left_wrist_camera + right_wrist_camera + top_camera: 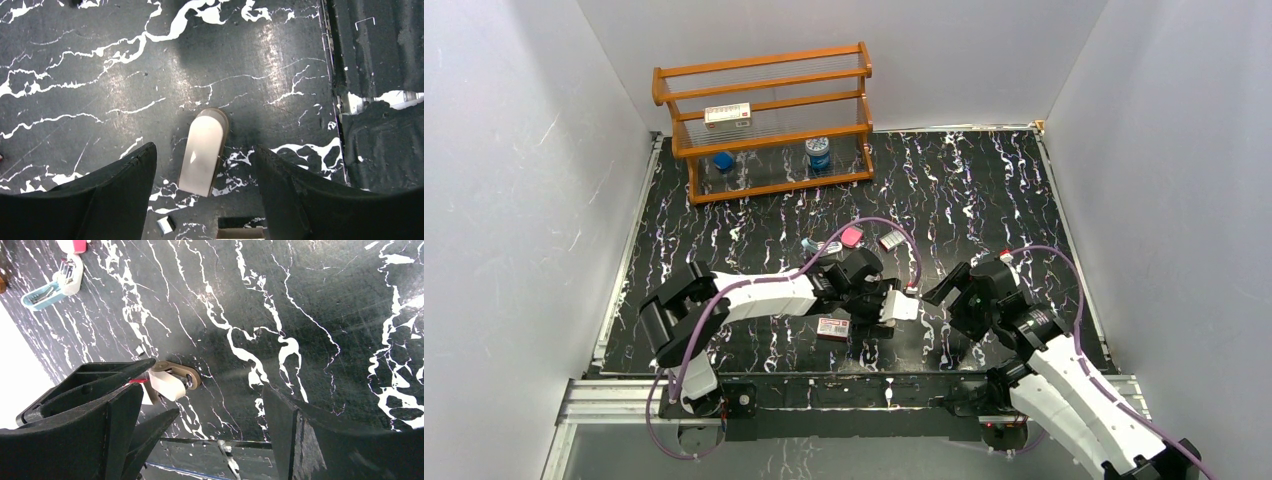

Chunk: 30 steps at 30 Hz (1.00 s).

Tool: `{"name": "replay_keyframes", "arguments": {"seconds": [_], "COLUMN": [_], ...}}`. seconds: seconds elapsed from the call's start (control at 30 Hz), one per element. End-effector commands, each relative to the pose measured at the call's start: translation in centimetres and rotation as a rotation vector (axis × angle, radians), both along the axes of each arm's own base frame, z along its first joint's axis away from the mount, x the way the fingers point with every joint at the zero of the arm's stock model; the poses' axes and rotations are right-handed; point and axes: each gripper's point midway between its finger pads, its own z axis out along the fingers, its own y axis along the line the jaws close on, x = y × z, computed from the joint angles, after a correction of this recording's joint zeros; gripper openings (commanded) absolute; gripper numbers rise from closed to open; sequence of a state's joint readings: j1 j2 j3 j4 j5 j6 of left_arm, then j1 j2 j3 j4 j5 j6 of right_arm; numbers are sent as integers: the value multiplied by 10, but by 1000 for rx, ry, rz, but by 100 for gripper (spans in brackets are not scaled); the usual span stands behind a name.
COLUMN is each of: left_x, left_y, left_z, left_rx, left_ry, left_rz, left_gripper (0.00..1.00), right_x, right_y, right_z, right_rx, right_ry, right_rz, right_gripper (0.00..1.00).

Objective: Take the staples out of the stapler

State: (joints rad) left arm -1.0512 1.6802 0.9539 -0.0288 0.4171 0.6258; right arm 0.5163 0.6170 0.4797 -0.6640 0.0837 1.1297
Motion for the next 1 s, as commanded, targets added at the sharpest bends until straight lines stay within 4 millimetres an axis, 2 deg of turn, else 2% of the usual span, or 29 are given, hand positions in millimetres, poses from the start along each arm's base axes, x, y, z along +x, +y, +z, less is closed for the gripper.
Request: {"name": "replay_keyframes", "arguments": {"seconds": [0.0, 0.33, 0.6, 0.77, 0.97], "left_x": [-2, -9, -10, -10, -9], "left_y": [-18, -19, -26, -26, -26], "left_z": [12, 3, 4, 2, 8], "left_rx": [-42, -14, -21, -11, -22], "left_ry": [2, 58, 89, 99, 90], "left_rz": [-67, -89, -84, -82, -70], "left_gripper": [67, 54, 49, 39, 29], "right_x": [5, 5, 6, 6, 7], "right_y": [3, -1, -3, -1, 0], "right_z": [4, 1, -3, -6, -8], "right_rx": [13, -2, -11, -12, -12], "right_ry": [3, 11, 16, 26, 32], "right_rz": [-13, -34, -46, -41, -36], "right_gripper": [99, 99, 99, 99, 99]}}
